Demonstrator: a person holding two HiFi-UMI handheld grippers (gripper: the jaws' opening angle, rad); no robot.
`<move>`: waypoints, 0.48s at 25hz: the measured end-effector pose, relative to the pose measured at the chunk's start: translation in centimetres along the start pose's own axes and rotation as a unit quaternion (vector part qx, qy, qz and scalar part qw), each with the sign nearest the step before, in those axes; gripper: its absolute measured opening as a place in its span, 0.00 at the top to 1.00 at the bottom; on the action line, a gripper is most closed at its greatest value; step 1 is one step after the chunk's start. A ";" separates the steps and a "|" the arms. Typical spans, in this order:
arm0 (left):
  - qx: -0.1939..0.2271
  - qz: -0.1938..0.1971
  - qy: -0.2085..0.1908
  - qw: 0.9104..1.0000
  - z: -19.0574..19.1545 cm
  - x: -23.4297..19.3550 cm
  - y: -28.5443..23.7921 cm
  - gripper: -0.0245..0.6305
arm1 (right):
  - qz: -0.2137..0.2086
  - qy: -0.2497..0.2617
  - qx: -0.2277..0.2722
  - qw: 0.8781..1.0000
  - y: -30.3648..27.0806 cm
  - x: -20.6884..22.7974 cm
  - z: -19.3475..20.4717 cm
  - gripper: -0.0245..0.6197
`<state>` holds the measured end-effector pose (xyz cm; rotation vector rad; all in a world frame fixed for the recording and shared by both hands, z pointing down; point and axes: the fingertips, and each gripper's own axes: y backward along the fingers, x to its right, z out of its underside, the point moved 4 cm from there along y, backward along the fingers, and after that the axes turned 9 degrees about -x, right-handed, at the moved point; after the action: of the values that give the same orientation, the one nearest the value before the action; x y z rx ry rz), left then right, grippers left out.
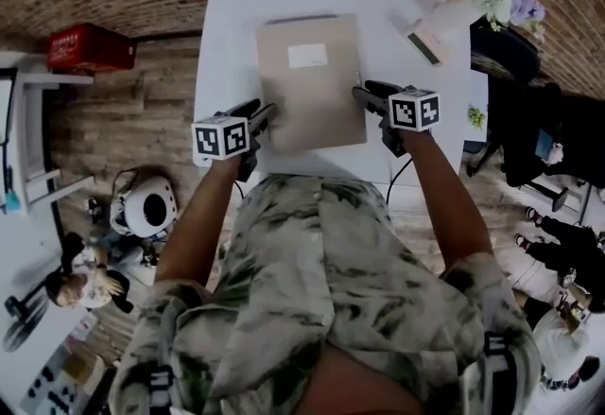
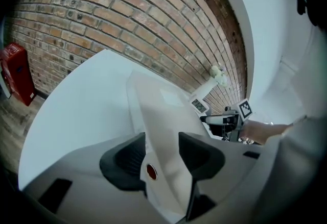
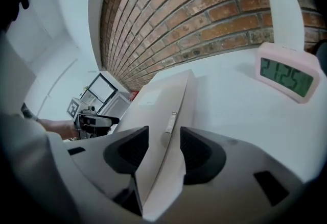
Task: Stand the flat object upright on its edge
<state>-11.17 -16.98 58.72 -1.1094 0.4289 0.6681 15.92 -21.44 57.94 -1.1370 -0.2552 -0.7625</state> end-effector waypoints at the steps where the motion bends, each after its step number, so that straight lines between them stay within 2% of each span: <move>1: -0.002 -0.001 0.005 1.000 -0.1 -0.2 -0.2 0.66 | -0.004 -0.001 -0.004 1.000 -0.2 0.2 -0.2 0.63; 12: -0.022 -0.006 0.035 0.999 -1.5 -1.5 -3.0 0.66 | -0.046 -0.011 -0.045 0.998 -2.7 2.1 -1.6 0.60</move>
<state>-10.23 -19.62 61.08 -1.1775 0.4691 0.6331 15.37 -24.30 60.32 -1.2254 -0.2961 -0.8499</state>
